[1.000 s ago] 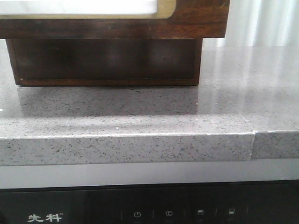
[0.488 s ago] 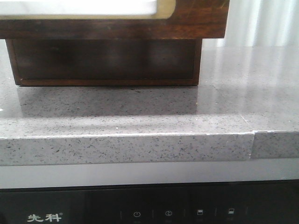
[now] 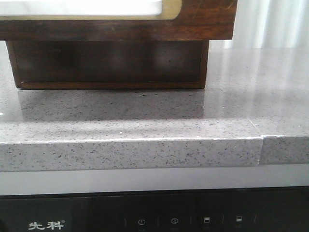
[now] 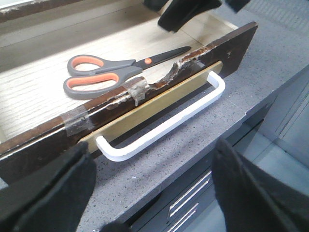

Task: Put scissors in drawer with both arms
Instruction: 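Lower the scissors into the drawer and open the right gripper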

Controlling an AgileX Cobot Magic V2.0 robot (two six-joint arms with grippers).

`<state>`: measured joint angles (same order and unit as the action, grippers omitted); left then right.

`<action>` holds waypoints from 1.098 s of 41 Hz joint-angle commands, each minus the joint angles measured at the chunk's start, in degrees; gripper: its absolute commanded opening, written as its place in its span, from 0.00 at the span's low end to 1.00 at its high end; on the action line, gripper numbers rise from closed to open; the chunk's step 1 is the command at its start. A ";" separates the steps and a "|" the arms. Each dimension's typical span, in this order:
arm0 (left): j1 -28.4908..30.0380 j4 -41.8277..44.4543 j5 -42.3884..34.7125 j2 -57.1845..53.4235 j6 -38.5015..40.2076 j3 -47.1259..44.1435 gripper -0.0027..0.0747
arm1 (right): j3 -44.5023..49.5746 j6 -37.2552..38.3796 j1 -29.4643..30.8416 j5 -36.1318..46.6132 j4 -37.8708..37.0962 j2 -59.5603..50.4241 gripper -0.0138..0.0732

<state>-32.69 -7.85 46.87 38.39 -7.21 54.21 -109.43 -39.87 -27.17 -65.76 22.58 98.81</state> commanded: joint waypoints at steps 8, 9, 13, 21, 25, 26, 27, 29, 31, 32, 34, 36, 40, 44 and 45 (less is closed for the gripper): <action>-0.37 -0.46 -4.60 0.03 0.53 1.77 0.67 | -1.98 22.02 0.87 -2.92 -11.33 -12.60 0.60; -0.37 -0.46 -4.60 0.03 0.53 1.77 0.67 | -1.85 24.01 0.87 -3.75 -13.06 -13.40 0.60; -0.37 -0.46 -4.60 0.03 0.53 1.77 0.67 | 0.35 29.48 0.87 -4.87 -16.37 -17.32 0.60; -0.37 -0.46 -4.60 0.03 0.53 1.77 0.67 | 12.10 34.22 0.87 0.64 -16.37 -27.31 0.60; -0.37 -0.46 -4.60 0.03 0.53 1.77 0.67 | 20.31 34.22 0.87 5.12 -15.76 -32.89 0.60; -0.37 -0.46 -4.60 0.03 0.53 1.77 0.67 | 21.94 34.22 0.87 6.43 -15.73 -34.53 0.60; -0.37 -0.46 -4.60 0.03 0.53 1.77 0.67 | 23.56 34.22 0.87 7.31 -15.74 -35.37 0.60; -0.37 -0.46 -4.60 0.03 0.53 1.77 0.67 | 27.23 34.22 0.87 9.24 -15.74 -38.65 0.60; -0.37 -0.46 -4.60 0.03 0.53 1.77 0.67 | 30.72 34.22 0.87 10.89 -15.74 -41.58 0.60; -0.37 -0.46 -4.60 0.03 0.53 1.77 0.67 | 32.58 34.22 0.87 11.57 -15.67 -42.79 0.60; -0.37 -0.46 -4.60 0.03 0.53 1.77 0.67 | 35.21 34.22 0.87 12.88 -15.60 -45.71 0.60; -0.37 -0.46 -4.60 0.03 0.53 1.77 0.67 | 38.48 34.14 0.87 13.79 -15.60 -48.33 0.60; -0.37 -0.46 -4.60 0.03 0.53 1.77 0.67 | 43.18 34.10 0.87 14.37 -15.55 -53.98 0.60; -0.37 -0.46 -4.60 0.03 0.53 1.77 0.67 | 46.83 34.10 0.87 14.44 -15.55 -59.22 0.60; -0.37 -0.46 -4.60 0.03 0.53 1.77 0.67 | 47.44 34.10 0.87 14.50 -15.55 -60.23 0.60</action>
<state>-32.69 -7.85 46.87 38.39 -7.21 54.21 -63.00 -5.70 -26.68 -56.00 6.51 42.17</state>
